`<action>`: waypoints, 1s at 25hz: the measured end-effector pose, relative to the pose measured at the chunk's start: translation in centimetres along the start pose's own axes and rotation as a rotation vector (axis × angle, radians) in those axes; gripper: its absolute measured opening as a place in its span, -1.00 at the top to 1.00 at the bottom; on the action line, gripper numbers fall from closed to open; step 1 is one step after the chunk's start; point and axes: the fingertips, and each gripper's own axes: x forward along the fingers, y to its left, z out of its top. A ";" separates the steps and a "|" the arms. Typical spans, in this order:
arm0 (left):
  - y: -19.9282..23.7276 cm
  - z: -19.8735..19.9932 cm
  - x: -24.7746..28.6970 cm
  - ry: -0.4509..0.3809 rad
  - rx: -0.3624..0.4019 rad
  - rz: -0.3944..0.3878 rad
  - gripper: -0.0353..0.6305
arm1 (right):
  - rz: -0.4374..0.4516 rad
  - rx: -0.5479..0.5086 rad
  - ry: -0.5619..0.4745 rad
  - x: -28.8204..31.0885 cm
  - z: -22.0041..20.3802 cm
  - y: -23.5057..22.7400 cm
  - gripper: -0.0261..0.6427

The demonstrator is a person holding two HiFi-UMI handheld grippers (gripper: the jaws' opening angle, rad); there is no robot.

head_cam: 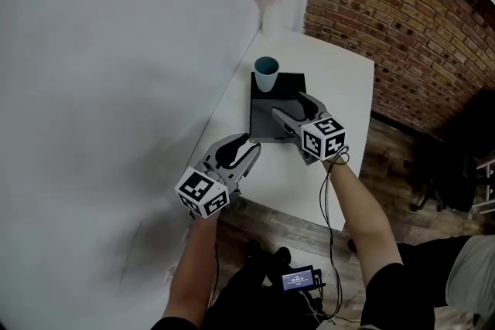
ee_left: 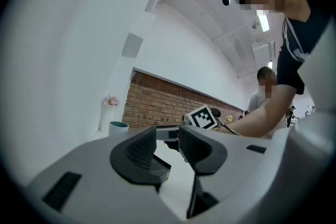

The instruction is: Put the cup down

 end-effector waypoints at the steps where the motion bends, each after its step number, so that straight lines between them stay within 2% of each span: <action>1: -0.3 0.2 0.0 0.001 0.001 -0.001 0.47 | 0.007 0.003 -0.004 -0.7 0.2 0.4 -0.17; 9: -2.5 0.3 0.1 0.012 0.006 -0.021 0.47 | 0.038 0.042 -0.056 -6.7 1.3 3.3 -0.01; 15: -4.4 0.5 0.1 0.038 0.011 -0.048 0.47 | 0.058 0.025 -0.074 -11.0 2.2 5.9 0.15; 21: -6.7 0.8 0.0 0.053 0.024 -0.078 0.48 | 0.047 -0.001 -0.102 -14.6 3.6 7.7 0.29; 25: -7.9 1.1 -0.5 0.057 0.028 -0.092 0.48 | 0.022 0.020 -0.125 -16.5 4.2 8.4 0.39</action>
